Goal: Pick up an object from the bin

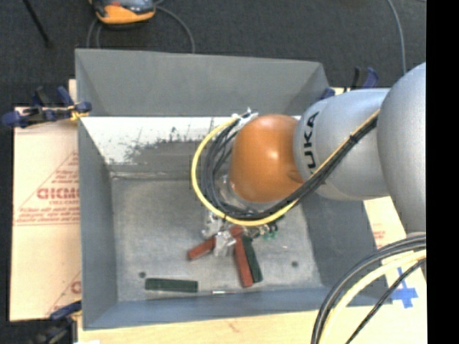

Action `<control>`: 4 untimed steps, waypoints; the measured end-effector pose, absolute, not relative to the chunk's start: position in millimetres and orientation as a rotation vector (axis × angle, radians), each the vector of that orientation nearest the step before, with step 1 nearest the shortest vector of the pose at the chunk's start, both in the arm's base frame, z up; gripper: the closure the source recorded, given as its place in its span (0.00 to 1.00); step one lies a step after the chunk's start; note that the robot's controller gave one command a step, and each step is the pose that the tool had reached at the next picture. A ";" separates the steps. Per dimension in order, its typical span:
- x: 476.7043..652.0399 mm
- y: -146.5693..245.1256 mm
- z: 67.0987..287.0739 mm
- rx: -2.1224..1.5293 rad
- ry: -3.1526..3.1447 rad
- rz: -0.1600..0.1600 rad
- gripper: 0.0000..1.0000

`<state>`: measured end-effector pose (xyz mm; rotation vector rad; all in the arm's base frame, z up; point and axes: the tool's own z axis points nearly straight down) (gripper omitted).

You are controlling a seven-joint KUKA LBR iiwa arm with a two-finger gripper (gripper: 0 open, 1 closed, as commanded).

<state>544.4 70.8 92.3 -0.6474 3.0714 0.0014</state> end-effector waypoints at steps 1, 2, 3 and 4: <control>550.2 71.1 110.5 -0.650 3.073 -0.001 1.00; 564.2 34.7 97.3 -0.482 3.095 0.003 1.00; 576.3 23.0 84.6 -0.316 3.120 -0.003 1.00; 527.5 29.4 291.8 -0.501 3.099 -0.001 1.00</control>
Offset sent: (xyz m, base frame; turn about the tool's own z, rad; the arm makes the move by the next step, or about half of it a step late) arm 0.0284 -0.0798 -0.0223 0.2343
